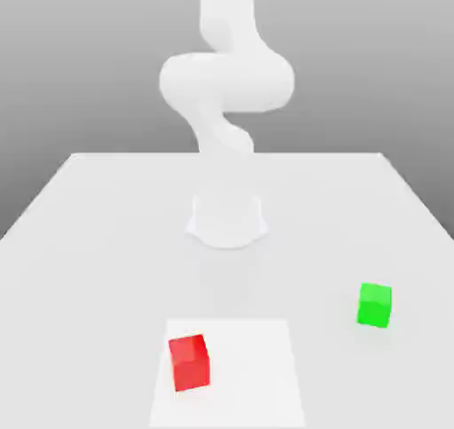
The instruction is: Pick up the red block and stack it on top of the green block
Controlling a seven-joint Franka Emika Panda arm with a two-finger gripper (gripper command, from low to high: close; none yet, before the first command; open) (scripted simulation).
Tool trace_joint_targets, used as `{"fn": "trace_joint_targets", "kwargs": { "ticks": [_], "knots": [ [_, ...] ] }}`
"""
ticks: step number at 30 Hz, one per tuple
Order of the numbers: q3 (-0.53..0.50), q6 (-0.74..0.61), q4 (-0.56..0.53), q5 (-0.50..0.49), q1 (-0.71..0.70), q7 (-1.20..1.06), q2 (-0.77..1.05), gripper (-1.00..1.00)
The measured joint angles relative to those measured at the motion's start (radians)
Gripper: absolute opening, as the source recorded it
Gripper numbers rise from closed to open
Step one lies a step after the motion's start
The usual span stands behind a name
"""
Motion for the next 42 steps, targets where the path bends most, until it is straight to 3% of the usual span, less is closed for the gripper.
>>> {"fn": "trace_joint_targets", "kwargs": {
  "ticks": [17,21,27,28,35,40,42],
  "knots": [
    [-0.129,0.315,-0.255,0.038,0.045,-0.304,0.623,0.00],
    [-0.135,0.390,-0.313,0.038,0.028,-0.367,0.767,0.00],
    [-0.076,0.562,-0.298,0.110,-0.016,-0.436,0.984,0.00],
    [-0.066,0.580,-0.294,0.118,-0.024,-0.442,1.005,-1.00],
    [-0.066,0.577,-0.295,0.115,-0.025,-0.439,1.003,-1.00],
    [-0.103,0.444,-0.319,0.047,-0.003,-0.389,0.844,-1.00],
    [-0.070,0.407,-0.337,0.039,0.040,-0.369,0.790,-1.00]
  ]
}}
